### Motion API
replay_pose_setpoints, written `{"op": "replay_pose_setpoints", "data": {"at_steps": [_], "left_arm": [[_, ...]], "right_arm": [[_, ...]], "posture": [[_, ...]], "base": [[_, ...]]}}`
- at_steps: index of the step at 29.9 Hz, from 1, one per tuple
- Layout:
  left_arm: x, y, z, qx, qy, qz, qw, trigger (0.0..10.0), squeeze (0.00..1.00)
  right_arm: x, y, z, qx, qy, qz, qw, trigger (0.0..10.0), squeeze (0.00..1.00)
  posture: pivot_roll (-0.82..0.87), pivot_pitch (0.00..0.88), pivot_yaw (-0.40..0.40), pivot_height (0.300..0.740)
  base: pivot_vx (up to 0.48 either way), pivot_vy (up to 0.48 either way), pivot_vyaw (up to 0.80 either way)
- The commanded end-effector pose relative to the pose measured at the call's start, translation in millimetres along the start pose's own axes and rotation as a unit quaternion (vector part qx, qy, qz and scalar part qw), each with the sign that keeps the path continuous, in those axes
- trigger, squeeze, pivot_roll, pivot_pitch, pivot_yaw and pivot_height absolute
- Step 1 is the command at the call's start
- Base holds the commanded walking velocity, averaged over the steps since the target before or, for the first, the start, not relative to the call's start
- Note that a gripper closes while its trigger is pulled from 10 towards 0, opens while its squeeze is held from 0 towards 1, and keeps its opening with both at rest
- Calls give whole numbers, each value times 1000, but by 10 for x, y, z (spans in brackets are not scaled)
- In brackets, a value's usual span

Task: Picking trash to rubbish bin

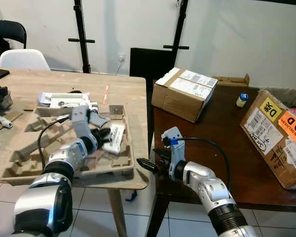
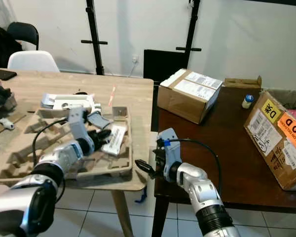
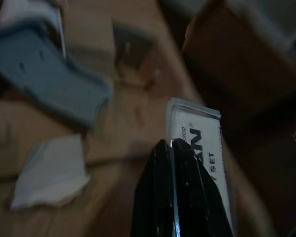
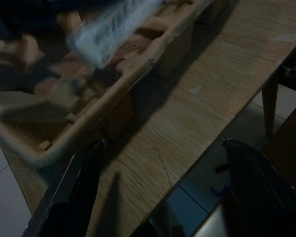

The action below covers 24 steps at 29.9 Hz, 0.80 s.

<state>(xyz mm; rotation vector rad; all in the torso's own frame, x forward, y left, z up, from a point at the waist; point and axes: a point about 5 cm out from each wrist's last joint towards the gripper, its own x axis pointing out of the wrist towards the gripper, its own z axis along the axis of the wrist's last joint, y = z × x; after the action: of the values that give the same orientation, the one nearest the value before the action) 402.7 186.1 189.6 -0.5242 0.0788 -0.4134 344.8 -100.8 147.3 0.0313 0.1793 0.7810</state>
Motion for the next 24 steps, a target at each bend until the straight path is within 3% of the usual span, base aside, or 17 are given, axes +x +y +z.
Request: {"op": "replay_pose_setpoints", "data": {"at_steps": [1,6,10,13,16,24], "left_arm": [[-26,-20,258,-39,-66,-31,997,0,0],[-57,-105,398,-46,-100,-92,990,0,0],[-68,-317,418,20,-108,-144,983,0,0],[-95,-386,380,30,-112,-158,981,0,0],[-242,-544,228,1,-93,-245,965,0,0],[-552,-836,153,-13,-57,-377,924,0,0]], "right_arm": [[-10,-39,-15,2,2,-12,1000,10000,0],[-41,-137,27,3,-10,-46,999,10000,0],[-118,-230,117,33,-47,-64,996,10000,0],[-141,-235,141,47,-62,-62,995,10000,0],[-183,-172,221,80,-102,-31,991,10000,0],[-348,-82,339,123,-155,70,978,10000,0]], "posture": [[71,138,-40,740],[63,120,-36,740],[65,105,-40,740],[61,92,-43,740],[56,75,-44,740],[55,55,-47,740]], "base": [[0,0,0],[0,0,0],[0,0,0],[0,0,0],[0,0,0],[0,0,0]]}}
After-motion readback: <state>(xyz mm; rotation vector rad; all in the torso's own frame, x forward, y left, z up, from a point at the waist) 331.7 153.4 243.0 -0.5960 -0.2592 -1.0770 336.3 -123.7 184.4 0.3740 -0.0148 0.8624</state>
